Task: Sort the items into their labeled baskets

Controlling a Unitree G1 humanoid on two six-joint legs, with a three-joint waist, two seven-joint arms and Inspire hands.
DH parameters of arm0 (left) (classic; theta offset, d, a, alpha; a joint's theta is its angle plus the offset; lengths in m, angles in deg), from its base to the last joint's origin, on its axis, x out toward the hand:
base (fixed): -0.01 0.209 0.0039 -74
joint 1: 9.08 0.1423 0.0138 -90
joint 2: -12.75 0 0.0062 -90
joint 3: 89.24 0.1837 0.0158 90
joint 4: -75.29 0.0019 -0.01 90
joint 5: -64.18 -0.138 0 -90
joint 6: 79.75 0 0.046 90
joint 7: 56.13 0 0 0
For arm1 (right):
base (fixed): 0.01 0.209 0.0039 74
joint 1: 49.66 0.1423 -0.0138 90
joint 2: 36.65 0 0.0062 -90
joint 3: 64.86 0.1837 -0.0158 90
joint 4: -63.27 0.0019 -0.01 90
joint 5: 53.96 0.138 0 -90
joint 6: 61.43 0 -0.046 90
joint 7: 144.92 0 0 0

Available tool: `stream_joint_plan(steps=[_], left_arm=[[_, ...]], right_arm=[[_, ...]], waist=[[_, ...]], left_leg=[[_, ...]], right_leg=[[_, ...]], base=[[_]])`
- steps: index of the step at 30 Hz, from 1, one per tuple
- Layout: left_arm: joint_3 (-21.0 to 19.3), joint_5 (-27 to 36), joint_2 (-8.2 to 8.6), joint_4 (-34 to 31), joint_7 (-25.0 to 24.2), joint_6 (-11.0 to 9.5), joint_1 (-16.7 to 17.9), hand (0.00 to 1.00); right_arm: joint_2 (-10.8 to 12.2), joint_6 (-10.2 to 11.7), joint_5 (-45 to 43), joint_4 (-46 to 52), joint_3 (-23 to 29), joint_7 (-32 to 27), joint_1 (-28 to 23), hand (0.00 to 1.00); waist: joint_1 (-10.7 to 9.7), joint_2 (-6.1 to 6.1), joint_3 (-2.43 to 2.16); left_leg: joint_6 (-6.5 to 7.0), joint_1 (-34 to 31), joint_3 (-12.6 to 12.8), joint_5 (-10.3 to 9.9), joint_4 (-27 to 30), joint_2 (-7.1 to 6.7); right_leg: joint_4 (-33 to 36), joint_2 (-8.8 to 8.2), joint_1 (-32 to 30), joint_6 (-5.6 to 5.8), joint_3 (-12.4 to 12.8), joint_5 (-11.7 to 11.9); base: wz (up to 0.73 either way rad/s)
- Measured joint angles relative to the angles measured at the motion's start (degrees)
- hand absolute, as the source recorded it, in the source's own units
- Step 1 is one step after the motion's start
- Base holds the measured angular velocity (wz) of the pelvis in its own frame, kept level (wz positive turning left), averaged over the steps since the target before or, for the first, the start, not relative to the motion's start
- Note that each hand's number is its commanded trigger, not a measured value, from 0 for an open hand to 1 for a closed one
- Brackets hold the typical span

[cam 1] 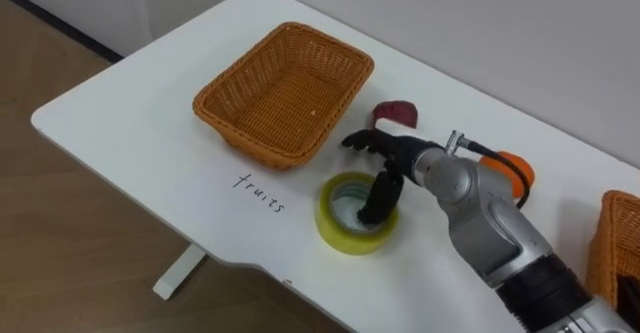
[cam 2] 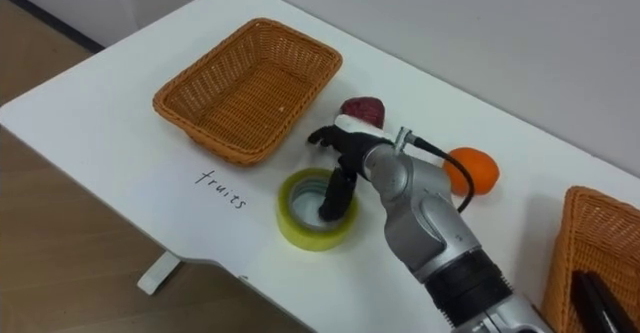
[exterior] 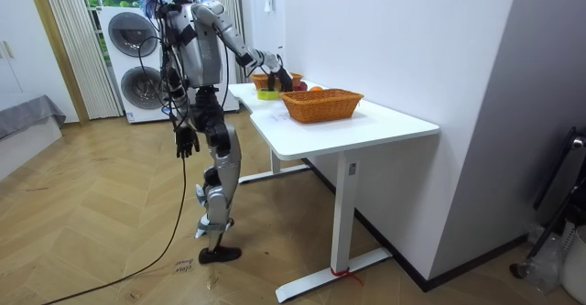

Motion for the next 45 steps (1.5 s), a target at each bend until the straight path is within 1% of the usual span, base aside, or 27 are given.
stream_joint_plan(steps=[2,5,6,10,11,14,18,23,31,34,36,38,40,41,43,44,45], left_arm=[[0.0,0.0,-0.03,0.1,0.0,0.0,-0.3,0.0],[0.0,0.0,-0.05,1.1,0.3,-0.1,-1.3,0.0],[0.0,0.1,-0.04,2.1,0.5,-0.1,-1.8,0.0],[0.0,0.1,-0.19,3.6,1.4,-0.3,-2.9,0.0],[0.0,0.1,-0.39,3.7,1.6,-0.6,-3.1,0.0],[0.1,0.1,-0.7,4.4,1.7,-1.2,-3.6,0.0],[0.2,0.1,-1.21,5.5,2.0,-1.8,-4.8,0.0],[1.1,0.1,-1.33,5.8,2.9,-2.2,-4.8,0.0],[1.0,0.1,-1.39,7.1,3.7,-2.8,-4.8,0.0],[1.0,0.1,-1.53,7.8,3.8,-2.9,-4.8,0.0],[0.7,0.0,-1.53,7.8,3.8,-3.2,-4.3,0.0],[-0.3,-0.1,-1.51,7.8,3.7,-3.7,-4.0,0.0],[-1.4,-0.5,-1.34,7.8,3.7,-4.0,-3.6,0.0],[-2.0,-0.4,-1.11,7.8,3.7,-4.0,-3.5,0.0],[-2.3,0.6,-0.81,8.1,3.8,-4.2,-3.4,0.0],[-2.3,1.7,-0.79,8.4,3.8,-4.4,-3.4,0.0],[-2.3,2.4,-0.8,8.4,3.8,-4.8,-3.2,0.0]], right_arm=[[0.0,-0.3,-1.0,0.0,0.0,0.4,0.1,1.0],[0.3,-0.7,-1.9,0.0,-0.2,1.7,0.2,1.0],[0.5,-0.7,-1.8,0.0,-0.2,2.0,0.2,1.0],[0.6,-0.8,-1.8,0.0,-0.2,2.3,0.2,1.0],[0.6,-0.7,-1.6,0.1,-0.2,2.7,0.3,1.0],[0.6,-0.6,-1.6,0.2,-0.2,3.3,0.3,1.0],[0.7,-0.6,-1.6,0.2,-0.2,3.8,0.4,1.0],[0.7,-0.6,-1.6,0.3,-0.2,4.0,0.4,1.0],[0.6,-0.6,-0.9,0.6,-0.1,4.1,0.4,1.0],[0.5,-0.5,0.0,0.9,-0.1,4.3,0.4,1.0],[0.1,0.0,0.2,1.6,-0.1,5.0,0.3,1.0],[0.0,0.2,0.2,2.6,0.0,5.3,0.2,1.0],[-0.3,0.8,0.2,3.6,0.3,5.7,-0.2,1.0],[-0.8,1.2,0.3,4.8,0.9,6.0,-0.7,1.0],[-1.0,1.9,0.3,6.2,2.4,6.0,-0.8,1.0],[-1.3,2.3,0.4,7.4,3.0,5.8,-0.8,1.0],[-1.9,2.5,1.0,8.7,3.6,5.7,-0.8,1.0]], waist=[[0.6,-0.21,-0.15],[0.6,-0.62,-0.42],[0.6,-0.7,-0.43],[0.5,-0.98,-0.33],[0.5,-1.17,-0.24],[0.5,-1.32,-0.18],[0.5,-1.68,0.01],[0.5,-2.02,0.1],[0.1,-2.02,0.11],[-0.1,-1.99,0.13],[-0.3,-1.79,0.25],[-0.8,-1.69,0.26],[-1.4,-1.28,0.18],[-1.6,-0.87,0.14],[-2.7,-0.15,0.26],[-3.5,0.26,0.23],[-4.5,0.49,0.01]], left_leg=[[-0.01,0.0,0.0,0.0,-0.2,0.0],[-0.02,0.1,0.0,0.0,0.1,0.04],[-0.02,0.0,0.0,0.0,0.1,0.04],[-0.02,0.1,0.1,0.0,0.0,0.05],[-0.02,0.1,0.1,0.0,0.0,0.08],[-0.02,0.1,0.3,0.0,0.0,0.08],[-0.01,0.1,0.6,0.0,-0.3,0.08],[-0.01,0.1,0.7,0.0,-0.3,0.09],[-0.02,0.1,0.6,0.0,-0.3,0.08],[-0.01,0.1,0.9,0.0,-0.2,0.1],[-0.01,0.1,1.1,0.0,-0.1,0.11],[-0.01,-0.1,1.1,0.0,0.0,0.1],[0.0,0.0,1.5,0.0,0.0,0.11],[0.01,0.1,2.1,0.0,-0.1,0.14],[0.03,0.0,2.4,0.0,0.0,0.14],[0.04,0.0,2.5,0.0,0.1,0.14],[0.04,0.0,2.5,0.0,0.0,0.13]], right_leg=[[0.0,0.02,-0.1,0.0,0.1,0.0],[0.0,0.07,-0.1,0.0,0.5,0.0],[0.0,0.07,-0.1,0.0,0.7,0.0],[0.0,0.06,-0.2,0.0,0.9,0.0],[0.0,0.08,-0.2,0.0,0.9,0.0],[0.0,0.06,-0.2,0.0,1.2,0.0],[0.0,0.06,-0.3,0.0,1.5,0.0],[0.0,0.06,-0.3,0.0,1.5,0.0],[0.0,0.06,-0.3,0.0,1.5,0.0],[0.0,0.06,-0.4,0.0,1.8,0.0],[0.0,0.03,-0.5,0.0,1.9,0.0],[0.0,0.03,-0.8,0.0,2.1,0.0],[0.0,0.03,-0.9,-0.01,2.5,0.0],[0.0,0.03,-1.0,0.0,3.0,0.0],[0.0,-0.01,-1.1,-0.01,3.1,0.0],[0.0,-0.04,-1.2,-0.01,3.1,0.0],[0.0,-0.03,-1.1,-0.01,3.1,0.0]], base=[[0.0],[0.0],[0.0],[0.0],[0.0],[-0.04],[-0.03],[0.0],[0.0],[-0.05],[-0.05],[0.0],[-0.08],[-0.13],[-0.09],[0.0],[0.0]])
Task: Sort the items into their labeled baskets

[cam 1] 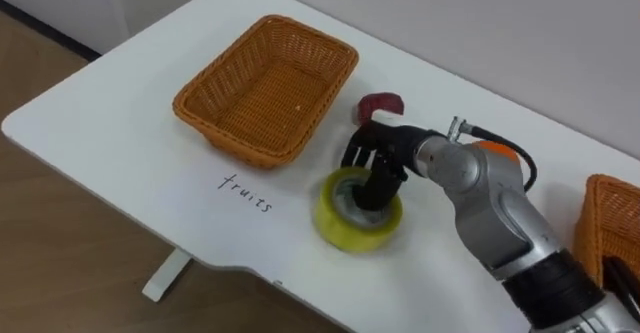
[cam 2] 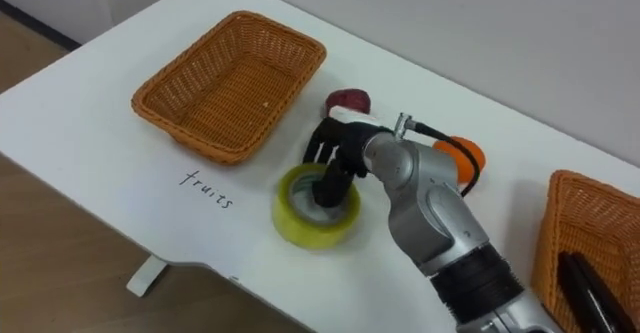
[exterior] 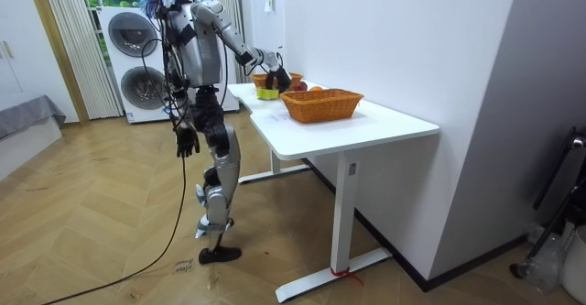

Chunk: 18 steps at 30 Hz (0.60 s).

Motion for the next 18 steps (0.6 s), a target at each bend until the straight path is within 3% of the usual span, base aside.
stream_joint_plan(steps=[5,6,9,18], left_arm=[[-0.8,0.0,0.1,0.0,0.0,-2.8,1.2,0.0],[-1.3,-0.1,0.22,-0.1,0.0,-3.2,1.6,0.0],[-2.3,-0.1,0.37,-0.1,0.0,-3.9,1.9,0.0],[-2.3,-0.1,0.81,-0.1,0.1,-5.3,2.3,0.0]], right_arm=[[-1.8,2.0,2.3,5.9,3.6,-0.6,-1.5,1.0],[-1.9,2.5,2.7,7.7,5.1,-0.6,-2.7,1.0],[-3.0,3.6,6.3,8.4,8.5,-0.8,-3.3,1.0],[-3.0,5.1,10.1,13.6,16.3,-3.8,-3.6,1.0]], waist=[[-2.7,0.44,-0.31],[-3.1,0.34,-0.55],[-3.5,0.09,-0.76],[-8.4,1.26,-0.55]], left_leg=[[0.06,1.2,0.7,0.1,-0.8,0.05],[0.07,1.9,1.1,0.1,-1.3,0.08],[0.12,2.8,1.9,0.1,-2.0,0.12],[0.37,3.2,1.7,0.3,-2.3,0.01]], right_leg=[[0.0,0.06,0.8,0.0,0.5,0.0],[0.0,0.07,1.1,0.0,0.9,0.0],[0.0,0.12,1.4,0.01,1.6,0.0],[0.1,-0.23,1.9,0.09,1.6,0.0]], base=[[-0.06],[-0.1],[-0.17],[0.0]])
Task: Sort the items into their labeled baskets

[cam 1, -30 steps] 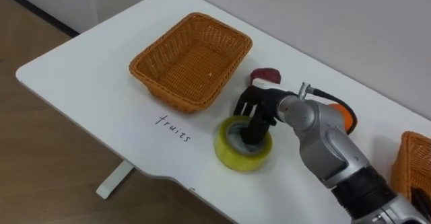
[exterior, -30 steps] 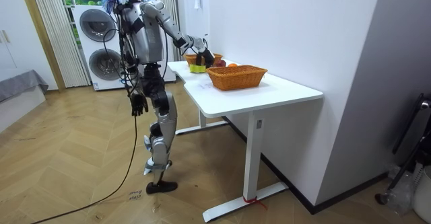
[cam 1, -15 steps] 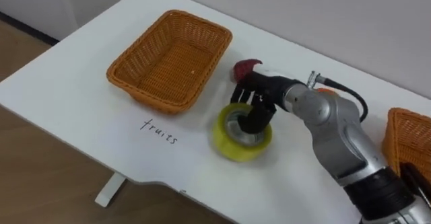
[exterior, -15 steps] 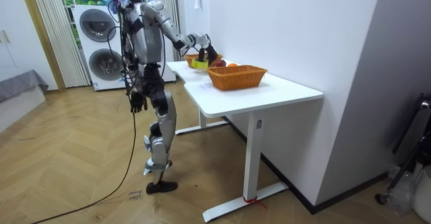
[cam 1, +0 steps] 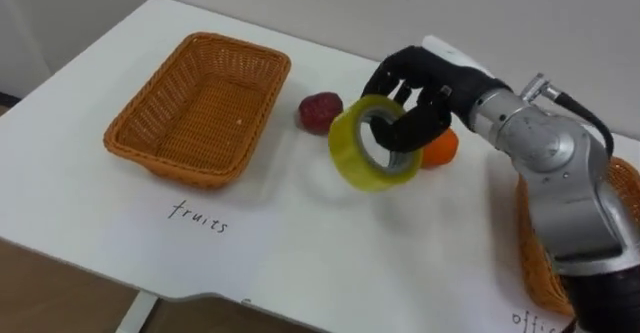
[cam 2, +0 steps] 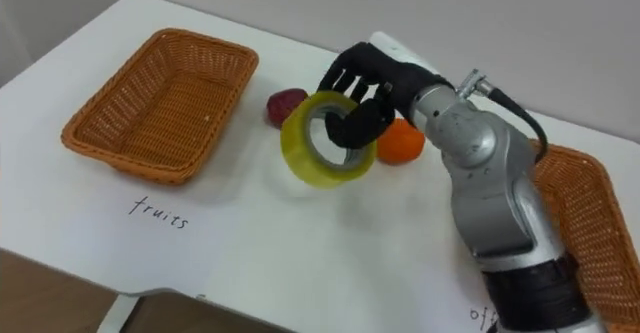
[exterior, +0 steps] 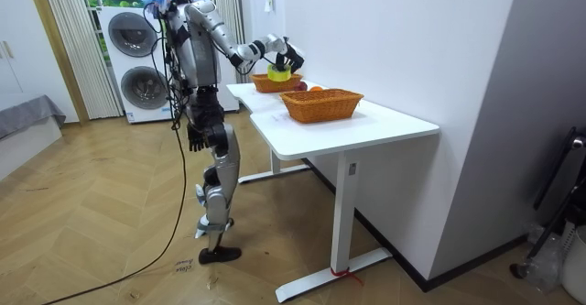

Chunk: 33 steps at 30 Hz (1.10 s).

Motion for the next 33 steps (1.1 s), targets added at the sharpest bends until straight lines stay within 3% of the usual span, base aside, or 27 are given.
stream_joint_plan(steps=[4,5,9,16,23,27,33], left_arm=[[-0.1,0.1,0.51,-0.3,0.0,-0.2,-0.1,0.0],[-0.1,0.1,0.65,-0.5,0.0,-0.3,0.3,0.0],[-0.1,0.0,0.73,-2.3,-0.2,-1.3,1.1,0.0],[-0.2,0.2,0.58,-4.1,-1.3,-3.2,1.9,0.0],[-2.0,0.1,0.61,-6.3,-4.6,-3.5,2.4,0.0],[-2.2,0.1,0.64,-6.2,-5.7,-3.5,2.6,0.0],[-2.5,1.4,0.63,-6.1,-6.9,-4.0,3.3,0.0]], right_arm=[[-0.1,1.0,1.7,0.1,3.1,-2.6,0.0,1.0],[-0.4,1.1,3.0,0.1,4.0,-3.8,-0.1,1.0],[-2.4,2.4,7.5,0.2,7.7,-7.6,-1.9,1.0],[-6.2,4.8,10.5,0.2,10.6,-13.1,-3.2,1.0],[-6.5,5.5,9.6,0.2,16.1,-13.7,-6.9,1.0],[-7.8,5.7,9.4,-0.4,16.9,-13.7,-7.7,1.0],[-9.6,5.9,8.7,-4.9,19.4,-15.5,-10.1,1.0]], waist=[[-0.9,0.58,-0.48],[-1.2,0.45,-0.77],[-2.6,0.27,-1.02],[-4.7,0.18,-0.64],[-6.1,-0.15,-0.45],[-7.3,0.12,-0.32],[-7.6,0.15,-0.38]], left_leg=[[0.06,-0.1,-0.1,0.0,0.0,-0.02],[0.06,0.0,0.0,0.0,0.0,0.01],[0.1,0.1,0.0,0.1,0.2,-0.02],[0.09,0.4,0.6,0.1,0.3,0.08],[0.1,0.7,1.4,0.1,-0.3,0.13],[0.1,1.1,2.7,0.1,-0.5,0.35],[0.09,1.3,3.4,0.1,-0.4,0.54]], right_leg=[[0.0,-0.04,-0.1,0.01,0.1,0.0],[0.0,-0.04,-0.1,0.01,-0.1,0.0],[0.0,-0.08,0.2,0.01,-0.1,0.0],[-0.1,0.08,0.2,0.03,1.2,0.0],[0.1,0.12,0.1,0.08,2.5,0.0],[0.1,0.27,-0.3,0.1,3.4,0.0],[0.2,0.44,-0.8,0.1,4.4,0.1]], base=[[0.0],[0.0],[0.05],[-0.05],[-0.08],[-0.14],[-0.09]])
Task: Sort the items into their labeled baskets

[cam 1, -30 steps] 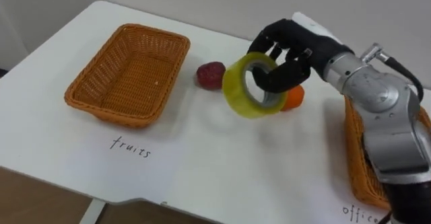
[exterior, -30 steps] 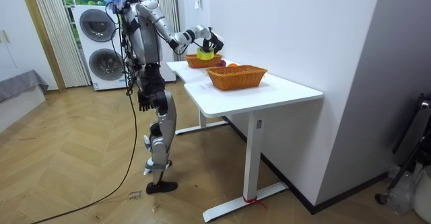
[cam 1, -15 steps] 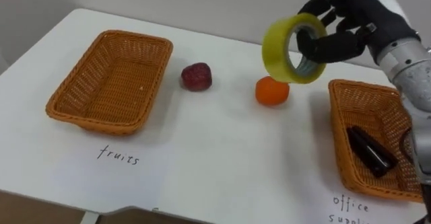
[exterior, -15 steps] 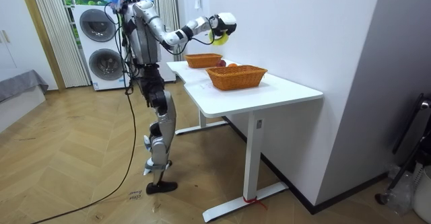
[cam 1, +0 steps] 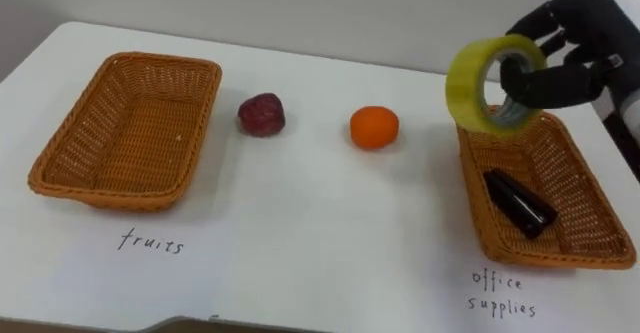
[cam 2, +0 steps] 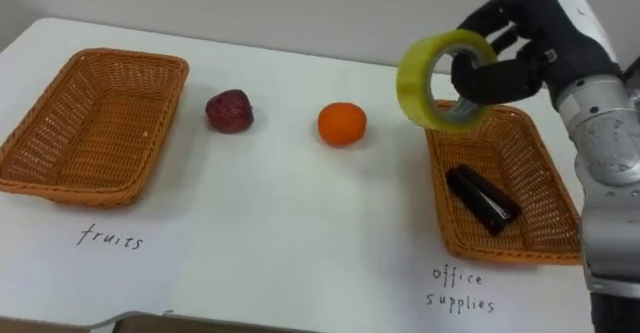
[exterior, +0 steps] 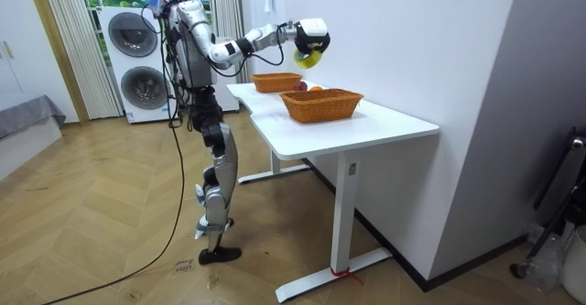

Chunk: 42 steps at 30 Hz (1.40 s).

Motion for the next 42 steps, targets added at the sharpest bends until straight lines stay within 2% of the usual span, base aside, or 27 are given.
stream_joint_plan(steps=[5,15,26,30,35,36,42], left_arm=[[-0.8,0.0,-0.21,0.0,0.0,0.0,1.1,0.0],[-0.8,-0.1,-0.52,-0.1,0.7,0.0,1.4,0.0],[-0.7,0.0,-0.57,-0.1,1.1,0.4,2.3,0.0],[-0.7,0.8,-0.8,-0.1,1.1,0.4,2.3,0.0],[-0.7,0.8,-0.9,-0.2,1.0,0.4,2.2,0.0],[-0.7,0.7,-0.9,-0.2,1.0,0.4,2.2,0.0],[-0.7,0.8,-0.94,-0.2,1.0,0.5,2.3,0.0]], right_arm=[[-0.2,0.0,-0.9,-0.7,1.5,-0.8,-2.1,1.0],[-0.2,0.0,-2.5,-2.4,1.5,-1.1,-3.3,1.0],[-0.2,-0.4,-2.4,-7.6,1.3,-1.3,-5.0,1.0],[-0.2,-0.4,-2.0,-9.4,1.3,-1.3,-5.0,1.0],[-0.2,-0.4,-2.0,-10.6,1.3,-1.3,-5.0,0.98],[-0.2,-0.4,-2.2,-11.3,1.2,-1.3,-5.0,0.0],[-0.2,-0.4,-2.3,-11.7,1.1,-1.3,-5.0,0.0]], waist=[[-1.1,0.2,-0.11],[-1.3,0.17,-0.26],[-1.2,0.44,-0.01],[-1.1,0.02,0.18],[-1.0,-0.16,0.12],[-0.9,-0.21,0.1],[-0.9,-0.21,0.11]], left_leg=[[-0.02,-0.1,0.7,0.0,-0.1,0.19],[-0.04,-0.1,0.9,0.0,-0.2,0.34],[-0.08,-0.3,1.1,0.0,-0.4,0.43],[-0.07,-0.3,1.1,0.0,-0.5,0.4],[-0.07,-0.4,1.2,0.0,-0.5,0.42],[-0.07,-0.4,1.2,0.0,-0.5,0.41],[-0.07,-0.5,1.3,0.0,-0.5,0.42]], right_leg=[[0.0,0.1,-0.6,-0.01,0.2,0.0],[0.1,0.2,-0.8,-0.05,0.4,0.0],[0.7,0.23,-1.1,-0.05,0.4,0.0],[0.7,0.2,-1.3,-0.05,0.6,0.0],[0.7,0.24,-1.4,-0.05,0.8,0.0],[0.7,0.24,-1.4,-0.05,0.8,0.0],[0.7,0.25,-1.5,-0.05,0.9,0.0]], base=[[-0.05],[-0.01],[0.0],[-0.03],[-0.01],[0.0],[0.0]])
